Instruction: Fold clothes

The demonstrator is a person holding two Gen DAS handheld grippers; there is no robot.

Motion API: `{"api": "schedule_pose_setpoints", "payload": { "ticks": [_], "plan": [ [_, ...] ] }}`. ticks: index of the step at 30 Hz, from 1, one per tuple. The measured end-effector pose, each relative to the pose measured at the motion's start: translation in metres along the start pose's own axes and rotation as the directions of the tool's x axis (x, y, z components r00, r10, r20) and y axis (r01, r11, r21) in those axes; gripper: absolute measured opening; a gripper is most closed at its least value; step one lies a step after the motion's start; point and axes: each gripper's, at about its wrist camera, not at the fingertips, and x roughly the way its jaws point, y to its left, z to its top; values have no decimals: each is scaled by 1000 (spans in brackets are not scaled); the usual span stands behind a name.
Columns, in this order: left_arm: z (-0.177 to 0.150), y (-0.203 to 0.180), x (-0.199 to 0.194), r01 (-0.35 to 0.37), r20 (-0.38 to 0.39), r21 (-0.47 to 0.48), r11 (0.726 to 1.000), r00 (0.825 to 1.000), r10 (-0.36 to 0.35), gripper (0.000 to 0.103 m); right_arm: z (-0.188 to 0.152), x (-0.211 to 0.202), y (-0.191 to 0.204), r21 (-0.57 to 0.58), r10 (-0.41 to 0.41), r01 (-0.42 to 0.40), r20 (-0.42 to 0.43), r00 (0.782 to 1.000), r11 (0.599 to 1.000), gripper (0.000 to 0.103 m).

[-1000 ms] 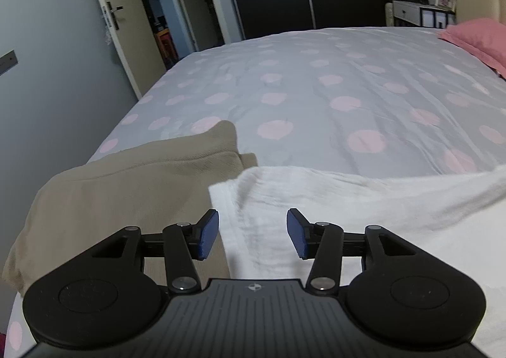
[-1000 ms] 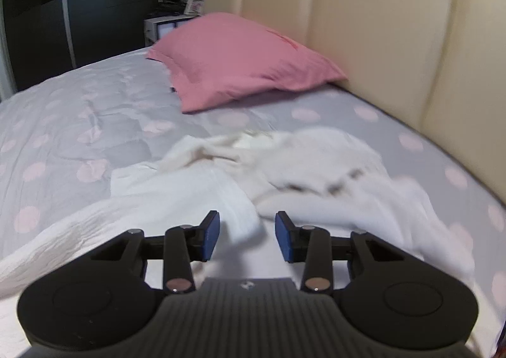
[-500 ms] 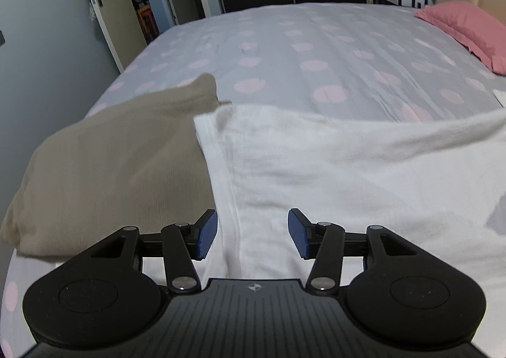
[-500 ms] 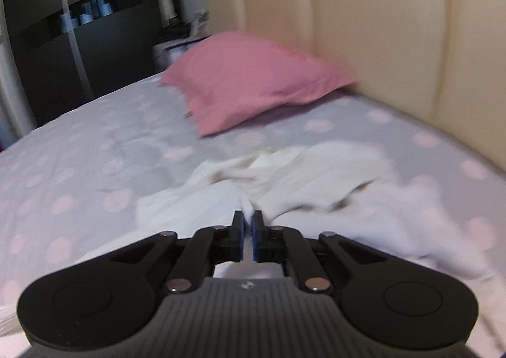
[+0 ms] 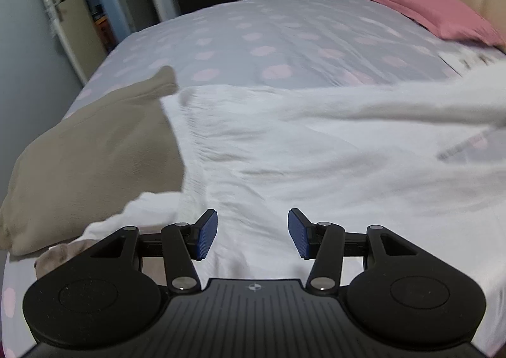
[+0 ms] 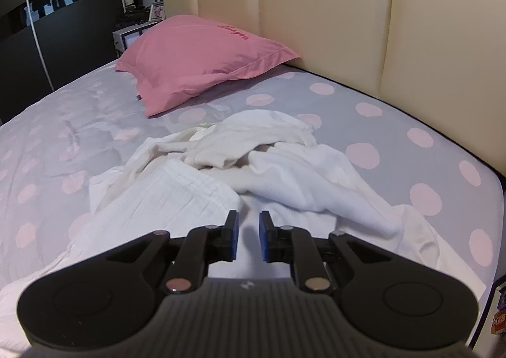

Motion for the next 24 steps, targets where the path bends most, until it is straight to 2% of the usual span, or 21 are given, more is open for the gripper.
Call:
{"api": "schedule_pose_setpoints", "payload": {
  "ticks": [2,6,11,15,18,21,24],
  "plan": [
    [-9,-12,-3,17,-13,56,998,1000,-16,47,-6,-9,2,-40,16,-16,-6,1000,999,17],
    [-25,-31,-7,33,-42,147,989,999,-27,48,-24,-28,13,-153,73,-78,-40,997,985,27],
    [-40,-34,-5,-35,-81,182,983,995,51,48,-55,-52,38,-298,181,-205,-109,978,932,30],
    [-40,-17,-1,-88,-102,117,989,990,100,48,-80,-66,61,-369,257,-316,-200,945,874,36],
    [-40,-7,3,-114,-128,69,991,984,122,48,-97,-69,82,-423,279,-364,-252,927,830,42],
    [-38,2,9,-138,-164,7,990,977,137,48,-105,-63,99,-448,272,-381,-289,918,809,48],
    [-34,13,12,-147,-180,-74,986,975,132,48,-108,-49,110,-441,253,-382,-323,912,813,51]
  ]
}}
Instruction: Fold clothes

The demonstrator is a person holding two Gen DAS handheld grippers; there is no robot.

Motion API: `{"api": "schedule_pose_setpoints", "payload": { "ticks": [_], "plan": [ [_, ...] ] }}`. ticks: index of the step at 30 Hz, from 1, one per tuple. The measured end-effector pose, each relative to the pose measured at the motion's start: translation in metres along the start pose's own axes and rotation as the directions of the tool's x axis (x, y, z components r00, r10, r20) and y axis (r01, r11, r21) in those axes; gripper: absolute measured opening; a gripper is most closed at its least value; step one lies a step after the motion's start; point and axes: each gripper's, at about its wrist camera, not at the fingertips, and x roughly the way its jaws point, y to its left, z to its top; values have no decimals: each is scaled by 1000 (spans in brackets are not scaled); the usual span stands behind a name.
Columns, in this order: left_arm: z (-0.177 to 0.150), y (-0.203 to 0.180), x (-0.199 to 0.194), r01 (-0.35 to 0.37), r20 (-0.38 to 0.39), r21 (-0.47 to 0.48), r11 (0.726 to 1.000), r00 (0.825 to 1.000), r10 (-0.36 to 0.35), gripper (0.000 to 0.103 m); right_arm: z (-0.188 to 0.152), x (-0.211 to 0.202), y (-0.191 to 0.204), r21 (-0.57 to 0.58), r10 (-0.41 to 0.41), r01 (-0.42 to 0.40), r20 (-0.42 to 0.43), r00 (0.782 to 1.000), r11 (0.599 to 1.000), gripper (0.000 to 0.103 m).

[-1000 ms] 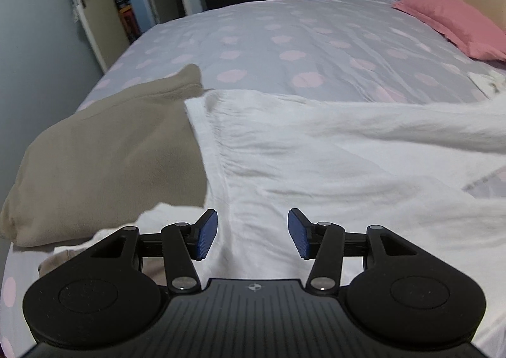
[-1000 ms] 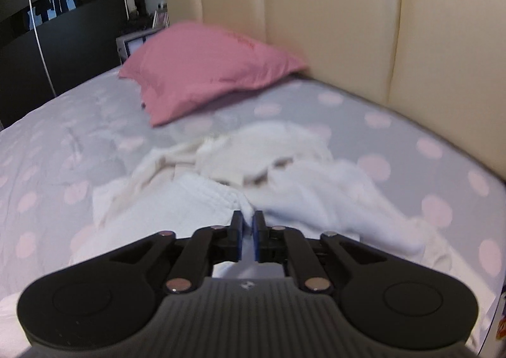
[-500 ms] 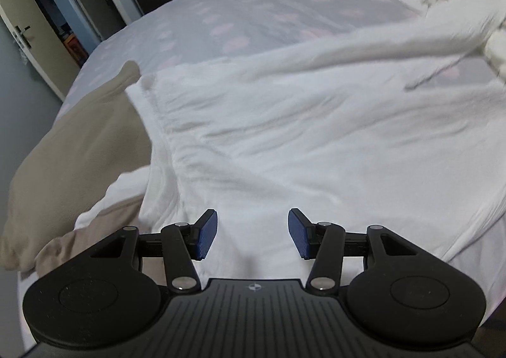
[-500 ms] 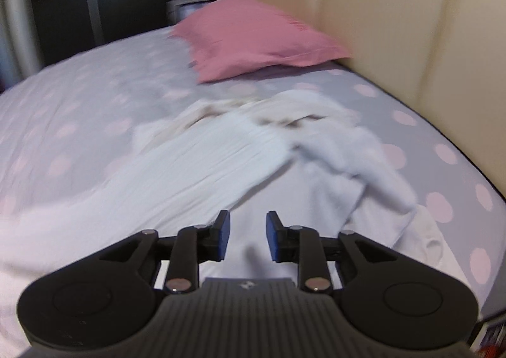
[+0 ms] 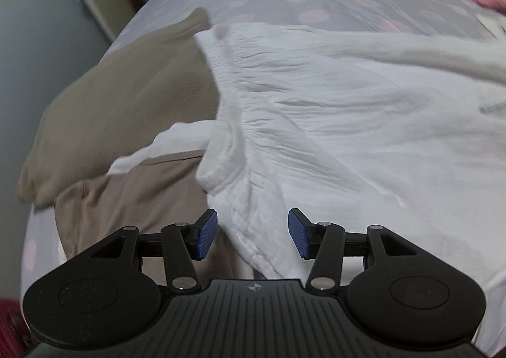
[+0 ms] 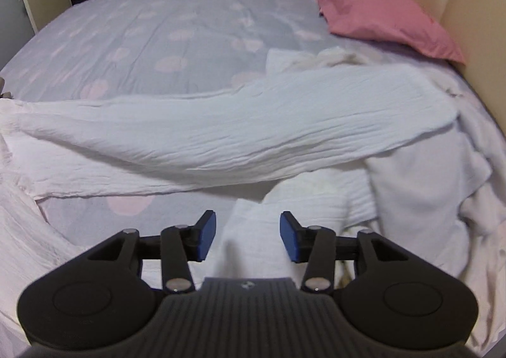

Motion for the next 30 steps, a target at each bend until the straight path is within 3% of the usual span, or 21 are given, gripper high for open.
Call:
{"api": "schedule_pose_setpoints", "payload": {
  "ticks": [6,11,12,13,14,18,23,24,25,26,28,30],
  "plan": [
    [1,8,11,-39,-37,-26,999,999,38,48,5,27,17,-42,-43,40,-64,997,998,52],
    [-4,21,19,-31,-69,-70,997,997,26,51,2,44,34,-126,-86,71,-125,988,990,49],
    [-5,23,21,-25,-72,-74,997,997,19,51,2,47,35,-136,-92,73,-138,986,988,41],
    [-6,24,22,-25,-68,-78,997,997,19,51,1,50,35,-146,-97,75,-150,984,986,25],
    [-6,26,23,-32,-56,-86,996,998,27,50,0,52,35,-154,-102,77,-160,982,985,19],
    [-2,36,26,-17,-3,-143,990,1000,17,50,-2,50,30,-157,-103,76,-168,980,985,11],
    [4,34,36,-27,34,-142,990,999,32,50,-6,45,28,-134,-78,55,-167,983,989,17],
    [5,33,37,-32,37,-143,989,999,37,48,-7,45,28,-127,-70,49,-170,983,991,27],
    [6,34,38,-30,45,-152,988,998,37,39,-8,45,27,-123,-64,44,-170,983,991,37],
    [8,36,38,-19,49,-158,987,998,27,35,-9,45,27,-120,-60,40,-169,984,992,39],
    [11,36,38,-11,48,-162,987,999,19,21,-10,48,28,-128,-60,38,-173,983,991,36],
    [13,37,38,-6,51,-162,987,999,15,16,-10,52,28,-138,-61,36,-184,981,990,31]
  ]
}}
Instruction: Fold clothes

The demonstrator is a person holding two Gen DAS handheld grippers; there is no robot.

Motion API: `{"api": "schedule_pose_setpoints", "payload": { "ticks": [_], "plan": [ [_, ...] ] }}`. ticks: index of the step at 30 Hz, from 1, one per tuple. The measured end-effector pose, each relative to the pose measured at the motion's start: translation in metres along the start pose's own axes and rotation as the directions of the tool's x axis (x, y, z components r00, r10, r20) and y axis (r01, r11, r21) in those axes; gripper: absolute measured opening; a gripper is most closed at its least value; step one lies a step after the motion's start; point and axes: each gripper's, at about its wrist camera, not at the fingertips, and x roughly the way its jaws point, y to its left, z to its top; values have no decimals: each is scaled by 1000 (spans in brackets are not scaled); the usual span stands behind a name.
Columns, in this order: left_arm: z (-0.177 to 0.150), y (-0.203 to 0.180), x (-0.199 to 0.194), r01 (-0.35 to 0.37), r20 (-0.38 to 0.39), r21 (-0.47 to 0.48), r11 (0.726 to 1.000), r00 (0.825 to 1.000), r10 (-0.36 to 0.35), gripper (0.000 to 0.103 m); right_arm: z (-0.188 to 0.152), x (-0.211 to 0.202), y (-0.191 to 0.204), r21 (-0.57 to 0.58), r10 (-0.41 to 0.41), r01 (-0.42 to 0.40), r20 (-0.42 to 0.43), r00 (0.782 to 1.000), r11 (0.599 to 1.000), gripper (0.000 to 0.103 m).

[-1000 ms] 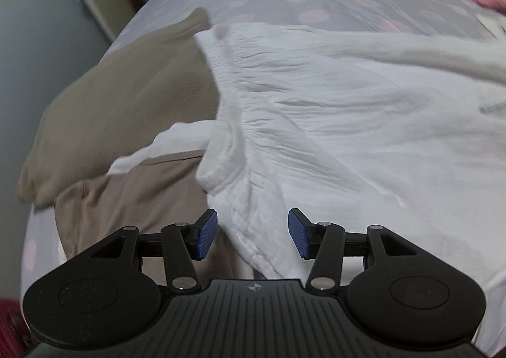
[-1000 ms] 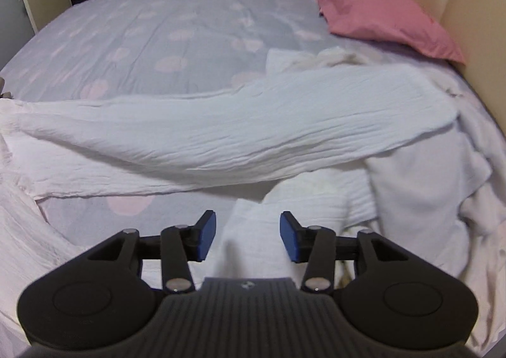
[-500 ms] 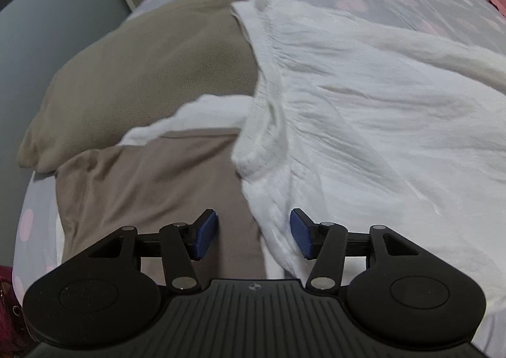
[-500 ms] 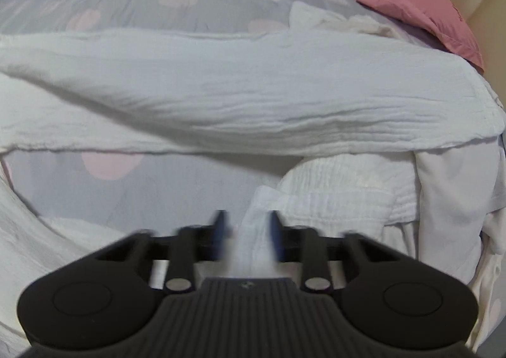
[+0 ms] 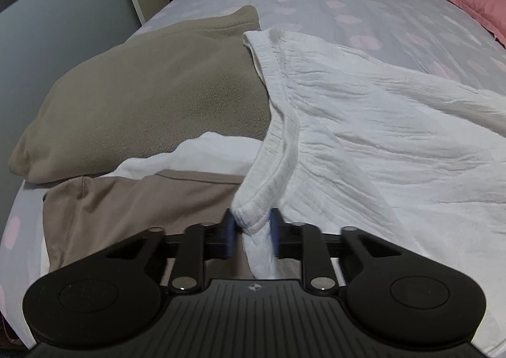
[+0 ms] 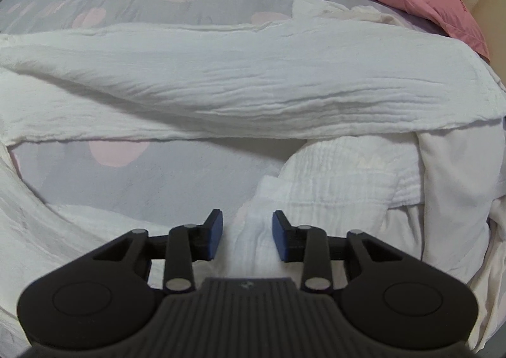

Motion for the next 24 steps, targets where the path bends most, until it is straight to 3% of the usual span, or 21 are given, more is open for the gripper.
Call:
{"api": "schedule_pose_setpoints", "payload": {
  "ticks": [1,4,11,15,20,24],
  "plan": [
    [1,-1,-1,2,3,1,1000,1000,-2,13,0,1,0,-5,-3,3,-6,1000,1000,12],
    [5,-3,-9,-6,25,5,1000,1000,6,9,2,-3,-2,-4,-6,6,0,1000,1000,3],
    [13,5,-46,20,77,-42,999,997,-16,7,-3,-55,-26,84,-16,8,92,996,996,2],
    [17,21,-65,39,110,-92,995,993,-29,6,-17,-96,-68,253,-53,5,183,982,967,1],
    [19,47,-82,54,139,-177,983,990,-29,6,-42,-150,-118,457,-103,-57,317,943,887,1],
    [20,65,-96,54,165,-219,974,986,-18,6,-64,-186,-141,534,-129,-125,414,901,836,1]
  ]
}}
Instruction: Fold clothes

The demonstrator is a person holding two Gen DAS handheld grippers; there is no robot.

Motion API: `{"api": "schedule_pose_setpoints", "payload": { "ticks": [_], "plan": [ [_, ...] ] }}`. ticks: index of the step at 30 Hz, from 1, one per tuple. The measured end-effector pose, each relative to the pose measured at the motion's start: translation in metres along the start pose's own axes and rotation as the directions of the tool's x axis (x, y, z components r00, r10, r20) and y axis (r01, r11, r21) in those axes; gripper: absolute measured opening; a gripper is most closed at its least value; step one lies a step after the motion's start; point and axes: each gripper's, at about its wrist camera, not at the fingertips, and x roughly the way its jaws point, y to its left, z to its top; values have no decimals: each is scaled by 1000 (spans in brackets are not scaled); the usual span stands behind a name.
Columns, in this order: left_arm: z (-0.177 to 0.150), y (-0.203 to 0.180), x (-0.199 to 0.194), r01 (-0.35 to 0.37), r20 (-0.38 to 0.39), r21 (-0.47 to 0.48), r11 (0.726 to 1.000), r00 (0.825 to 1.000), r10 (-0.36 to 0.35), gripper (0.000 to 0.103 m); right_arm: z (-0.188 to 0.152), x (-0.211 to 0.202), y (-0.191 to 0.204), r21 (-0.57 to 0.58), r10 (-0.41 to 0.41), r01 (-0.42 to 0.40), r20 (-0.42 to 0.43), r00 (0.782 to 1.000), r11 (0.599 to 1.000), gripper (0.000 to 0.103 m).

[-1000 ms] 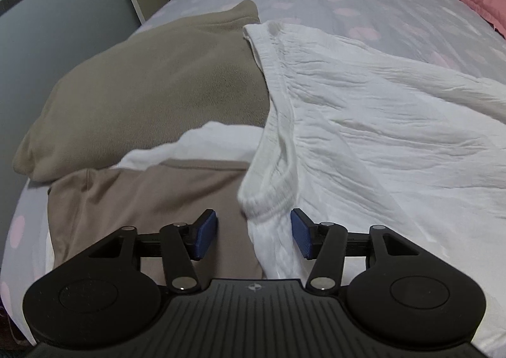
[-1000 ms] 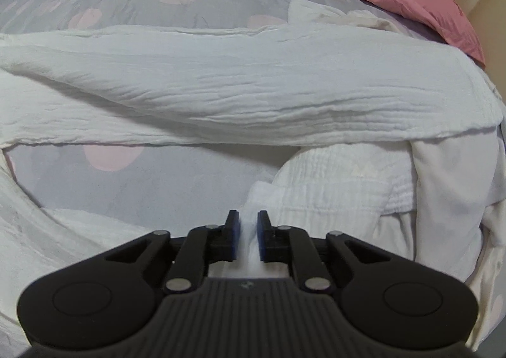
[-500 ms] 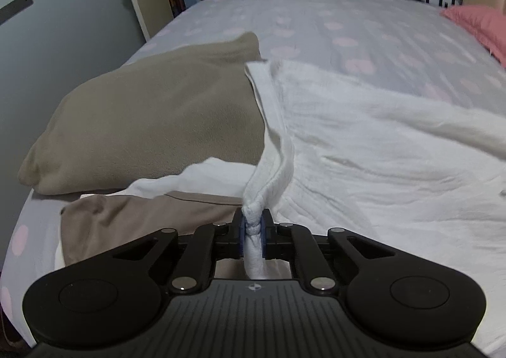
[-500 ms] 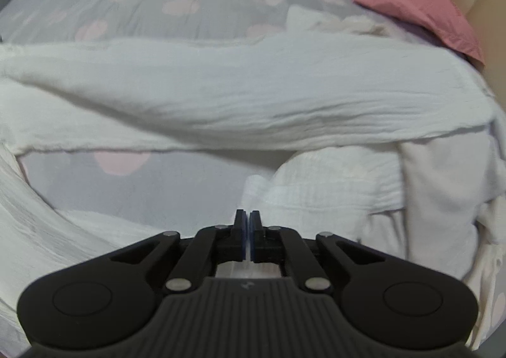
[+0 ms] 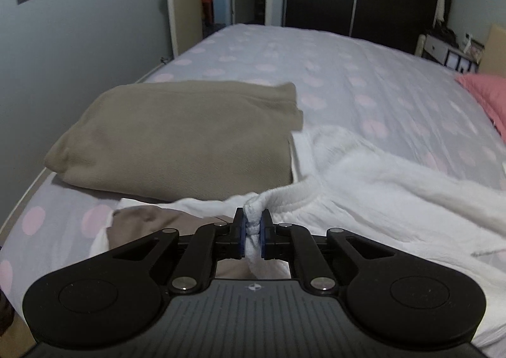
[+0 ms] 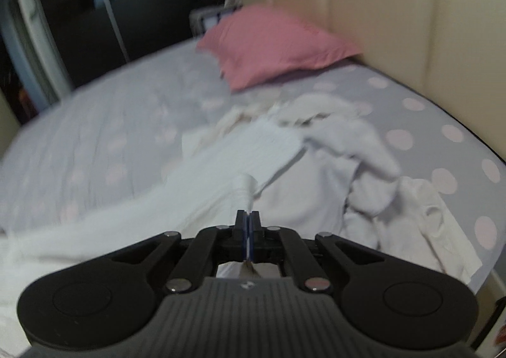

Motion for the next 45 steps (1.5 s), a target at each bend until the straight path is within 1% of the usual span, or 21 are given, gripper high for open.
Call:
{"api": "schedule_pose_setpoints", "payload": {
  "ticks": [3,4,7,10,12,14,15,17,18,19,21,22,24,28,33,34,35,37,40,44,45],
  "plan": [
    [2,10,-10,-7,0,-11,1000,1000,7,6,2,-28,-12,50,16,-19,59,998,999,1],
    [2,13,-13,-10,-2,-12,1000,1000,10,6,1,-34,-14,46,6,-8,51,999,999,1],
    [1,23,-21,-12,-22,-7,1000,1000,12,6,-9,-44,-24,15,-42,42,-5,999,999,1],
    [-6,27,-20,-19,-61,26,999,998,20,6,-30,-35,-41,-34,-124,121,-119,985,992,1],
    [-11,27,-16,-26,-89,49,998,996,31,6,-47,-25,-54,-48,-163,157,-200,966,986,1],
    [-16,26,-10,-31,-123,70,997,992,40,6,-67,-13,-64,-100,-213,192,-276,937,976,1],
    [-20,24,-9,-35,-136,77,996,990,46,6,-77,-6,-69,-128,-239,208,-312,920,970,1],
    [-26,21,-6,-40,-160,88,995,986,54,6,-97,6,-79,-193,-296,237,-381,876,952,0],
    [-27,20,-4,-41,-169,91,995,984,56,6,-105,11,-83,-230,-332,257,-399,855,939,0],
    [-29,19,-2,-42,-179,95,995,982,58,6,-111,15,-88,-252,-354,269,-410,840,930,0],
    [-33,18,0,-39,-203,102,994,977,60,6,-118,22,-104,-244,-360,276,-450,817,930,0],
    [-34,16,2,-45,-210,112,993,975,68,6,-119,24,-110,-228,-352,275,-458,816,934,0],
    [-36,11,6,-59,-217,134,989,972,87,6,-120,26,-117,-194,-323,262,-454,830,945,0],
    [-39,5,14,-93,-235,177,980,963,134,6,-115,38,-113,-126,-208,170,-422,882,977,5],
    [-45,10,23,-108,-272,169,980,950,152,7,-100,61,-89,-108,-96,66,-307,947,992,8],
    [-46,10,24,-109,-276,166,980,949,153,7,-96,65,-84,-108,-75,46,-280,957,993,12],
    [-47,11,25,-110,-279,165,980,948,154,7,-92,69,-79,-108,-54,27,-256,965,994,13],
    [-49,11,27,-112,-283,164,980,946,155,7,-84,77,-70,-111,-15,-9,-210,978,994,24],
    [-51,10,29,-114,-287,165,980,945,158,7,-72,88,-56,-111,37,-56,-170,985,992,26],
    [-51,11,34,-115,-295,158,981,942,158,7,-64,112,-38,-130,35,-60,-187,982,990,28],
    [-51,11,35,-115,-298,154,981,942,157,8,-63,118,-33,-129,24,-50,-196,980,990,32]
  ]
}}
